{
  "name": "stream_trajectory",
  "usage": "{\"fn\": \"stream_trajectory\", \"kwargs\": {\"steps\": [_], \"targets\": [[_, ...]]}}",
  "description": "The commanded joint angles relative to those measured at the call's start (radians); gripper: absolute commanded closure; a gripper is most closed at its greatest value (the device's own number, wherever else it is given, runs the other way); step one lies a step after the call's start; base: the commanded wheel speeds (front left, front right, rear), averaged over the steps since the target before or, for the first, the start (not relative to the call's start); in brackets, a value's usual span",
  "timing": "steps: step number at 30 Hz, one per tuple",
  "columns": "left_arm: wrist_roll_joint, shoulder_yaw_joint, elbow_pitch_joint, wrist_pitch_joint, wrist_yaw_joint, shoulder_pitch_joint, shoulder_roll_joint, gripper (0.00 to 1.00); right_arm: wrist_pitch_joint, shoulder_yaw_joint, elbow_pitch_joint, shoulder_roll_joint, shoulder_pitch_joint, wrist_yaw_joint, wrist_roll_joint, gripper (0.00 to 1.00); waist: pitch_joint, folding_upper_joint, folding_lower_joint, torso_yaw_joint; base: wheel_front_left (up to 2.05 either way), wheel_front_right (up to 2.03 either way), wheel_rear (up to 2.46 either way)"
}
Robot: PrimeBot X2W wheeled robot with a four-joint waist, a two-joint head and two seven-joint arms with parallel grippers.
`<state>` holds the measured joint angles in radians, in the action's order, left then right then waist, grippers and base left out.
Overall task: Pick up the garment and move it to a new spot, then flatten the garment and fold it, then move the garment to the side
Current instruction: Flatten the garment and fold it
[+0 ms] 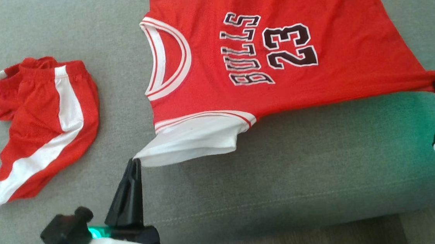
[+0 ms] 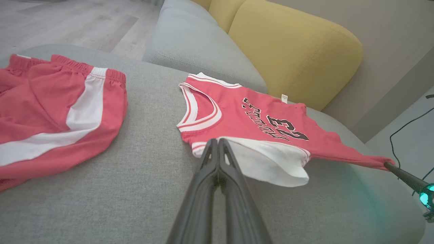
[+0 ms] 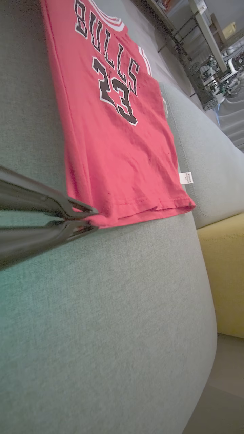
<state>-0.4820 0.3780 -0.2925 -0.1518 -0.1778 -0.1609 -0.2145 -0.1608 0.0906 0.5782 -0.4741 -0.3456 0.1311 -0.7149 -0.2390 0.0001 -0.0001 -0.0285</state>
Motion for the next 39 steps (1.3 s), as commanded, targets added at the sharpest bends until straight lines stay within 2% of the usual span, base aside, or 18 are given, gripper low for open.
{"fn": "stream_trajectory", "kwargs": {"steps": [1,6,11,15,23,30,31,32,33,34,35,36,37,38,39], "targets": [[0.011,-0.042,-0.039,-0.001,-0.006,0.059,-0.013,1.00,0.022,-0.013,-0.052,-0.038,0.001,0.000,0.010,1.00,0.006,-0.0001,0.0001,-0.002,0.00,0.00,0.00],[0.007,-0.040,-0.001,0.005,0.028,0.163,-0.014,1.00,0.093,-0.051,-0.084,-0.030,-0.009,0.000,0.058,1.00,0.007,-0.0001,0.0001,0.014,0.00,0.00,0.00],[-0.012,-0.041,0.086,-0.003,0.059,0.283,0.012,1.00,0.145,-0.068,-0.083,-0.018,-0.046,0.000,0.091,1.00,-0.018,-0.0001,0.0001,0.025,0.00,0.00,0.00],[-0.006,-0.032,0.209,-0.028,0.092,0.422,0.039,1.00,0.175,-0.072,-0.069,-0.014,-0.112,0.000,0.116,1.00,-0.069,-0.0001,0.0001,0.030,0.00,0.00,0.00],[0.041,-0.024,0.423,-0.075,0.131,0.665,0.074,1.00,0.176,-0.030,-0.013,-0.029,-0.273,0.000,0.165,1.00,-0.169,-0.0001,0.0001,0.027,0.00,0.00,0.00],[0.080,-0.019,0.566,-0.102,0.152,0.797,0.098,1.00,0.144,0.030,0.068,-0.045,-0.385,0.000,0.169,1.00,-0.231,-0.0001,0.0001,0.035,0.00,0.00,0.00],[0.084,-0.019,0.585,-0.104,0.155,0.809,0.100,1.00,0.140,0.042,0.078,-0.048,-0.396,0.000,0.170,0.97,-0.237,-0.0001,0.0001,0.035,0.00,0.00,0.00],[0.091,-0.018,0.603,-0.105,0.158,0.820,0.102,1.00,0.135,0.059,0.086,-0.052,-0.405,0.000,0.175,0.86,-0.241,-0.0001,0.0001,0.035,0.00,0.00,0.00],[0.102,-0.014,0.620,-0.107,0.162,0.830,0.102,1.00,0.129,0.074,0.094,-0.054,-0.413,0.000,0.177,0.68,-0.244,-0.0001,0.0001,0.035,0.00,0.00,0.00],[0.105,-0.014,0.632,-0.108,0.165,0.837,0.104,1.00,0.122,0.084,0.102,-0.055,-0.422,0.000,0.175,0.22,-0.246,-0.0001,0.0001,0.034,0.00,0.00,0.00],[0.102,-0.018,0.641,-0.108,0.168,0.840,0.109,1.00,0.112,0.093,0.110,-0.057,-0.430,0.000,0.176,0.00,-0.247,-0.0001,0.0001,0.034,0.00,0.00,0.00],[0.102,-0.021,0.649,-0.109,0.171,0.843,0.112,0.89,0.102,0.102,0.117,-0.060,-0.437,0.000,0.178,0.00,-0.248,-0.0001,0.0001,0.033,0.00,0.00,0.00],[0.103,-0.023,0.655,-0.109,0.174,0.844,0.114,0.58,0.090,0.109,0.124,-0.062,-0.444,0.000,0.179,0.00,-0.248,-0.0001,0.0001,0.032,0.00,0.00,0.00],[0.103,-0.026,0.658,-0.109,0.177,0.843,0.116,0.15,0.078,0.117,0.130,-0.064,-0.449,0.000,0.182,0.00,-0.247,-0.0001,0.0001,0.031,0.00,0.00,0.00],[0.105,-0.030,0.658,-0.109,0.179,0.840,0.117,0.00,0.064,0.125,0.136,-0.067,-0.454,0.000,0.186,0.00,-0.245,-0.0001,0.0001,0.029,0.00,0.00,0.00]]}}
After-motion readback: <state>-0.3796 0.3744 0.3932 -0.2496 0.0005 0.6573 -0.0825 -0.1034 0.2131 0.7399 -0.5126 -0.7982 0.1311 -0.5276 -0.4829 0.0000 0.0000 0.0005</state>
